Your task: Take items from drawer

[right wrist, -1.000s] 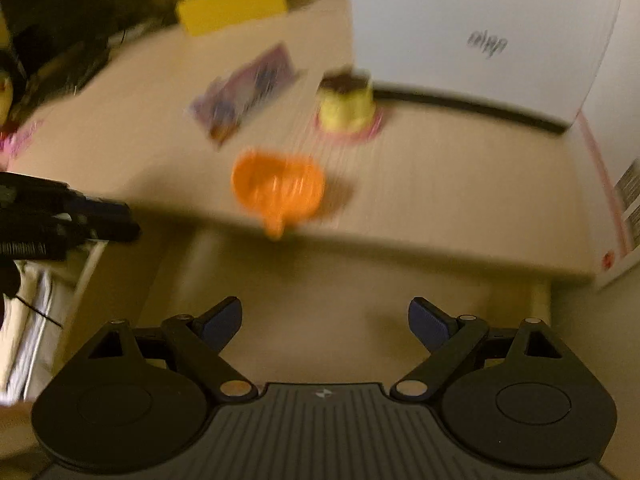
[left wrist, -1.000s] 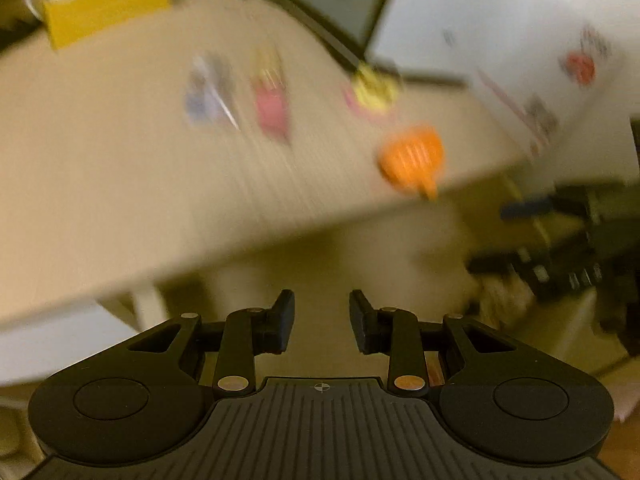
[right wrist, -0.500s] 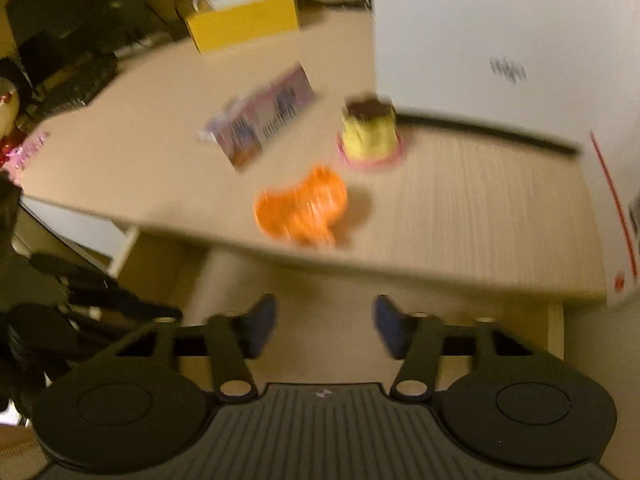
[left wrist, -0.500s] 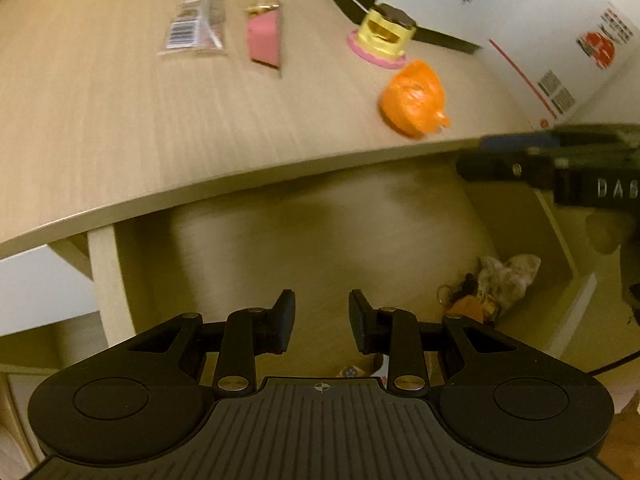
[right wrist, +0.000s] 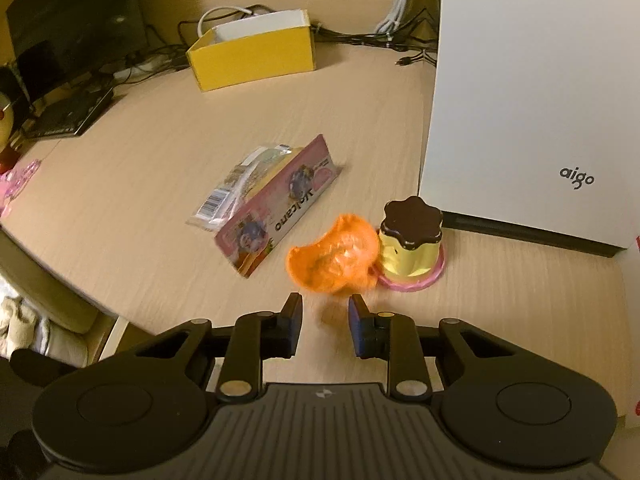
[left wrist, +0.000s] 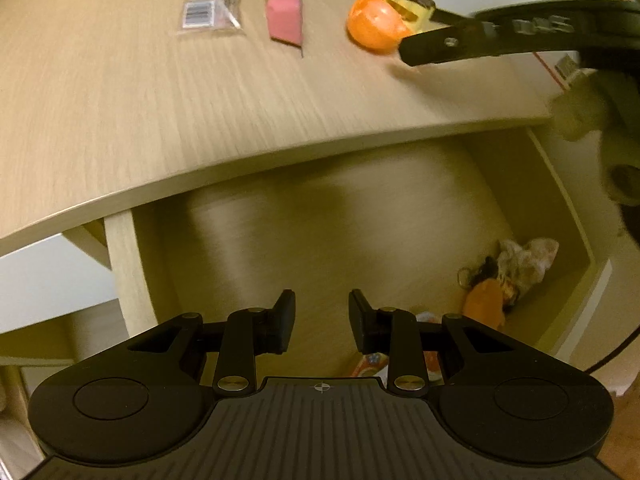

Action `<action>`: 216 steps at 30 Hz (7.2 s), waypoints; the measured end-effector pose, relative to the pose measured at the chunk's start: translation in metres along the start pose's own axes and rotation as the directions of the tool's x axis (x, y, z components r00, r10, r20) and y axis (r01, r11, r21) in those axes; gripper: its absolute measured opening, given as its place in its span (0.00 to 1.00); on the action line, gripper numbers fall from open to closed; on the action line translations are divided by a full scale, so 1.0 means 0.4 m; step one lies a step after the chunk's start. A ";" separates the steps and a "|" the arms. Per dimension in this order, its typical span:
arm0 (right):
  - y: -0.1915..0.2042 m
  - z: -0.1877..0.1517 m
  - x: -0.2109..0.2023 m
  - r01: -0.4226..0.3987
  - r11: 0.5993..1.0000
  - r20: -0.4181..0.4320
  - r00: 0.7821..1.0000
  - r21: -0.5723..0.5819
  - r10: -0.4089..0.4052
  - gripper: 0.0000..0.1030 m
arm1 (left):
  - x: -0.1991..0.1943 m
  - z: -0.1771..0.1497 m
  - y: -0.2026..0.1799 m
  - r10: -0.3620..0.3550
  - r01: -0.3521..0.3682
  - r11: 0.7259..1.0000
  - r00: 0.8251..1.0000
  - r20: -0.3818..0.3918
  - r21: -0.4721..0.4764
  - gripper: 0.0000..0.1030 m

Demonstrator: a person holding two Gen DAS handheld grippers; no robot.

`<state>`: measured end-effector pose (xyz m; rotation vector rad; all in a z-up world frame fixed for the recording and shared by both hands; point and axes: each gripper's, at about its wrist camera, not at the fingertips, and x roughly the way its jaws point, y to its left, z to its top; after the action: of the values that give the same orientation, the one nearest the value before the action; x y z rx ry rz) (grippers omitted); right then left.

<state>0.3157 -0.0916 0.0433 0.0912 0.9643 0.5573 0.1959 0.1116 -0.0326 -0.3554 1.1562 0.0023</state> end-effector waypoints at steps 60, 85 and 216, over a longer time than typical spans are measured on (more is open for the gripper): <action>-0.126 -0.283 0.198 0.164 0.979 -0.652 0.757 0.117 -0.049 0.33 | 0.022 0.020 0.024 -0.144 0.147 0.989 0.985 -0.098 0.019 0.11; 0.139 -0.297 0.330 -0.224 0.861 -0.586 0.652 0.457 0.481 0.64 | -0.111 0.063 0.114 -0.042 0.042 0.998 0.999 0.007 -0.038 0.11; 0.036 -0.044 -0.098 0.380 0.911 0.454 0.848 -0.162 -0.273 0.97 | -0.214 0.206 0.105 0.157 -0.108 0.987 0.814 0.559 -0.120 0.16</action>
<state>0.2786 -0.1014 0.0672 -0.1727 0.4624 0.3123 0.2271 0.1893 0.0616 -0.3164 0.5809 0.2660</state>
